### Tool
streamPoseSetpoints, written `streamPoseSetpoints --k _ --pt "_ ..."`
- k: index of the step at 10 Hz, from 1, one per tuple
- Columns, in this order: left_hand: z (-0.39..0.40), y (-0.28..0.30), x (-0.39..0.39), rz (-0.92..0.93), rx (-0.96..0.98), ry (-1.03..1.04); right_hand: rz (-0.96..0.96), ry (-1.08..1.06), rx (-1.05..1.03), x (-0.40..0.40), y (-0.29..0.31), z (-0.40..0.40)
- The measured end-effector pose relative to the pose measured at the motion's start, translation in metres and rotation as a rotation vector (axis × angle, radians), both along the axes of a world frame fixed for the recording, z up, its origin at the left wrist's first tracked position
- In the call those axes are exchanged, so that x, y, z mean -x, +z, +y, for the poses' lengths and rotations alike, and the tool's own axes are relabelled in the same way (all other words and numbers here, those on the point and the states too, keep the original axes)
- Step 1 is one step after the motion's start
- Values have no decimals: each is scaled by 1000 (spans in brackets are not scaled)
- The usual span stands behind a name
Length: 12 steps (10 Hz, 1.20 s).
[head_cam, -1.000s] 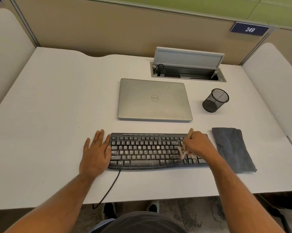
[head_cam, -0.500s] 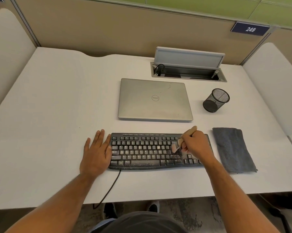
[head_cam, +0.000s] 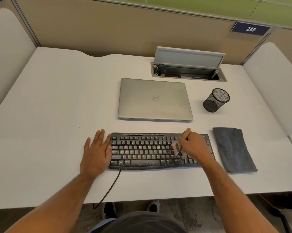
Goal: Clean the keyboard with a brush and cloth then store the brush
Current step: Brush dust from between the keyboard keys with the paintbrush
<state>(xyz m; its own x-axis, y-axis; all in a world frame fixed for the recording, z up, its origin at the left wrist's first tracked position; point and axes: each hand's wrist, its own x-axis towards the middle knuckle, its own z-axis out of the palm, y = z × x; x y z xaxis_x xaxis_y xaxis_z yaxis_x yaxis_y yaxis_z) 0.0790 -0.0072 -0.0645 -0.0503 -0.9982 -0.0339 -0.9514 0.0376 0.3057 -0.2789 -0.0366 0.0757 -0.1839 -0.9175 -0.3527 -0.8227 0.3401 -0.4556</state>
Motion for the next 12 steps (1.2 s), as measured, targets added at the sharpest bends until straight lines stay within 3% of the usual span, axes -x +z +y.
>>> streamPoseSetpoints --k 2,4,5,7,8,10,11,12 --pt "1 0 0 -1 -2 7 -15 -5 40 2 4 -6" --pt "1 1 0 7 -5 7 -19 18 -58 3 3 -6" --pt "1 0 0 1 -3 4 -39 11 24 -2 6 -3" --pt "1 0 0 -4 -4 2 -73 23 -26 1 3 -2" --pt "1 -1 0 -3 -5 0 -103 -3 81 -4 2 4" --pt "1 0 -1 -2 3 -2 -99 35 20 -2 2 5" --pt "1 0 0 1 4 3 -80 27 106 -6 3 7" --pt "1 0 0 4 4 2 -62 76 35 -8 2 9"
